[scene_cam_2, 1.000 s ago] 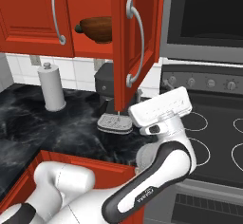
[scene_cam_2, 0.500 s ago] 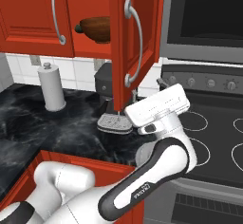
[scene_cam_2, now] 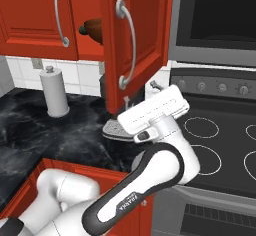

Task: Pick the mug and place it in the sink. Pick the bowl and place it in the open cabinet and then close the cabinet.

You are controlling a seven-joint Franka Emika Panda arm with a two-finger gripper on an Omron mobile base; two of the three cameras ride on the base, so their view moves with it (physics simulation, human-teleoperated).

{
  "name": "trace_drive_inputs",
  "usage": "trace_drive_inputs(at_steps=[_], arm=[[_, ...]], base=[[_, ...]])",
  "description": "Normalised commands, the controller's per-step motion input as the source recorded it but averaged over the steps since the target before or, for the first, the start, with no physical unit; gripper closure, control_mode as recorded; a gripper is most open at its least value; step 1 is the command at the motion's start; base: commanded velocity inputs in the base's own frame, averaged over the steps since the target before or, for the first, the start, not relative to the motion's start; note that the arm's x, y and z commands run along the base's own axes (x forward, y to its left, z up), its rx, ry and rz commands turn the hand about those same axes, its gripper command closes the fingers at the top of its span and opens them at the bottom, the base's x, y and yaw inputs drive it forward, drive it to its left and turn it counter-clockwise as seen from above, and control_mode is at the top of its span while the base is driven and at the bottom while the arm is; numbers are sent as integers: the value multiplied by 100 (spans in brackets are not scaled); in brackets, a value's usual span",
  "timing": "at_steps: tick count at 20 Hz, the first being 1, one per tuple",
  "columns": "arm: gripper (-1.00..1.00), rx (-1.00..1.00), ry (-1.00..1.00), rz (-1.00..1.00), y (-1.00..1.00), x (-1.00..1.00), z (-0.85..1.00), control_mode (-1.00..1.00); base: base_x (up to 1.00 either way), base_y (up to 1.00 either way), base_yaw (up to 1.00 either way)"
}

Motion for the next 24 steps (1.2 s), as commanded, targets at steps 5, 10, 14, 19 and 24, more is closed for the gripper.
trace_drive_inputs(at_steps=[5, 10, 14, 19, 24], arm=[[-100, -9, 0, -24, 78, -32, 22, -100], [-100, -9, 0, -30, 89, -4, 24, -100], [-100, -10, 4, -38, 99, 9, 28, -100], [-100, -7, 11, -38, 82, 41, 42, -100], [-100, -3, 22, -34, 52, 65, 43, -100]], base=[[0, 0, 0], [0, 0, 0], [0, 0, 0], [0, 0, 0], [0, 0, 0]])
